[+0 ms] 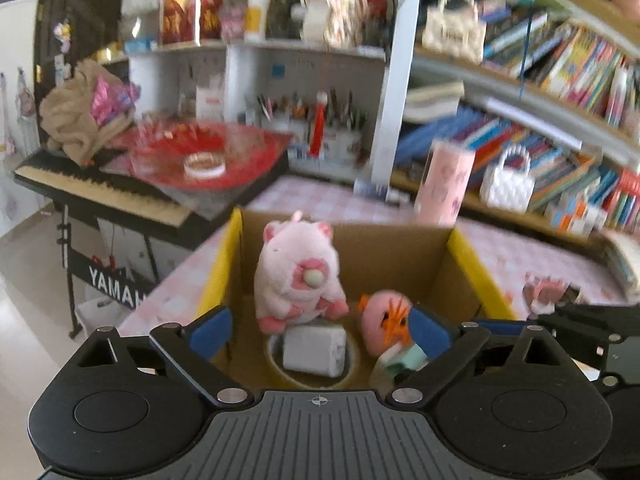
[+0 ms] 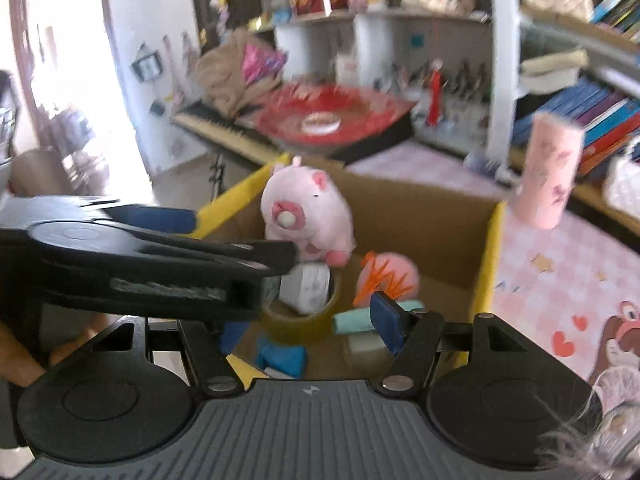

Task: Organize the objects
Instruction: 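Withdraw both open grippers from the yellow box toward the grey toy car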

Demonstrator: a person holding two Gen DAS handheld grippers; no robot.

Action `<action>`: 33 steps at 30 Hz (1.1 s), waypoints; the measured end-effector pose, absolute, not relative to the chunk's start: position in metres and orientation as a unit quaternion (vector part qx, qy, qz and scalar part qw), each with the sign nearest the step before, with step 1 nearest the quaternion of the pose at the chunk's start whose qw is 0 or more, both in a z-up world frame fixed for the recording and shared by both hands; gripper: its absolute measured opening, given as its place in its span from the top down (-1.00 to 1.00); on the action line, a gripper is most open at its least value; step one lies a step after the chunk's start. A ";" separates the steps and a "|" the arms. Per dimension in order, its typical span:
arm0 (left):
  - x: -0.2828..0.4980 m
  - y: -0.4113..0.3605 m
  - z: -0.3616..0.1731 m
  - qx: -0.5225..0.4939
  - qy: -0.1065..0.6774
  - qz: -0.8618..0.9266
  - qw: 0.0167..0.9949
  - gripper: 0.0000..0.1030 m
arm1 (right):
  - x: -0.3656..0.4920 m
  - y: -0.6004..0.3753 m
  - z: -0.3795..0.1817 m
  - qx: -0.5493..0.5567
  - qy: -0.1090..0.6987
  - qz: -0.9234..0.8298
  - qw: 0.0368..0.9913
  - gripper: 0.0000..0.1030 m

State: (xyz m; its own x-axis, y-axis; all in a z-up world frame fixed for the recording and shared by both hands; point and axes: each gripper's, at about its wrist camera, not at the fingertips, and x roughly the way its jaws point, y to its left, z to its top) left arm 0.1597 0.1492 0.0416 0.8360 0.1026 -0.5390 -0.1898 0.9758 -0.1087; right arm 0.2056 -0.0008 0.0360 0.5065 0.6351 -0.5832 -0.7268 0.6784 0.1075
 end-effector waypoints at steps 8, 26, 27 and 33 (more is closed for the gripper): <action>0.116 0.144 0.055 -0.089 0.230 0.086 0.965 -0.91 | 0.169 -0.015 0.050 -0.087 0.248 0.330 0.907 -0.33; 0.032 0.141 0.015 -0.082 0.309 0.109 0.941 -0.92 | 0.090 -0.040 0.009 -0.074 0.322 0.196 0.923 -0.44; 0.029 0.139 0.014 -0.077 0.313 0.105 0.941 -0.92 | 0.085 -0.042 0.007 -0.073 0.323 0.189 0.925 -0.44; 0.015 0.129 0.011 -0.061 0.330 0.078 0.939 -0.92 | 0.061 -0.052 -0.001 -0.071 0.333 0.159 0.927 -0.56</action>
